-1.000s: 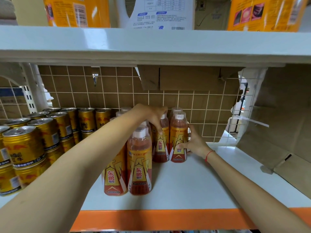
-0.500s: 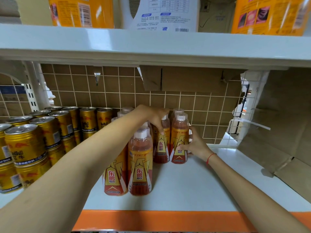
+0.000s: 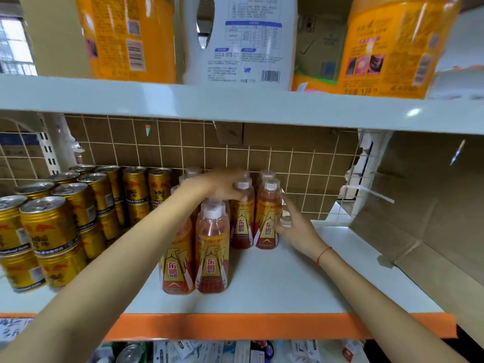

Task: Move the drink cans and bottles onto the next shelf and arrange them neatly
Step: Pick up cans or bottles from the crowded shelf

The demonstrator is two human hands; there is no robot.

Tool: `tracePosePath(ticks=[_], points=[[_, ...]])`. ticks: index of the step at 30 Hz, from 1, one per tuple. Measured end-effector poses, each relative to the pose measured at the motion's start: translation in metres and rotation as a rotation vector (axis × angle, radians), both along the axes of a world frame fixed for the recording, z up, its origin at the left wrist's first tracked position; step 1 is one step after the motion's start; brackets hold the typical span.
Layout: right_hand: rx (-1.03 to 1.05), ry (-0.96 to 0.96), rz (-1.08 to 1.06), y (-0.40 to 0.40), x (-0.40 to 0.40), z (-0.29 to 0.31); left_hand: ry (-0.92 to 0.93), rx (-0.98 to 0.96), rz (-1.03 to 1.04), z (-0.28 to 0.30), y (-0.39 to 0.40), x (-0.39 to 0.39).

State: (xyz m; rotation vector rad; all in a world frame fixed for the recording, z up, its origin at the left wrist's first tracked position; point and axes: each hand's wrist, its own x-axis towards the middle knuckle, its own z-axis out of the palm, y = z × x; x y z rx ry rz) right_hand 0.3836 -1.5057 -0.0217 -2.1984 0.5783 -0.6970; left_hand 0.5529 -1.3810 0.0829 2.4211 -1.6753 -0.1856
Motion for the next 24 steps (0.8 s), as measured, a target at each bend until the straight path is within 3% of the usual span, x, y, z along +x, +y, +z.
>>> tracePosePath(ticks=[4,16,24], points=[[-0.072,0.024,0.006,0.017,-0.013,0.007,-0.169,-0.154,0.053,-0.007,0.038,-0.026],[-0.21,0.086,0.001,0.072,-0.042,0.025,-0.268,-0.336,0.11,-0.04,0.105,-0.063],[-0.427,0.182,-0.023,0.122,-0.051,0.035,-0.351,-0.531,0.14,-0.065,0.159,-0.07]])
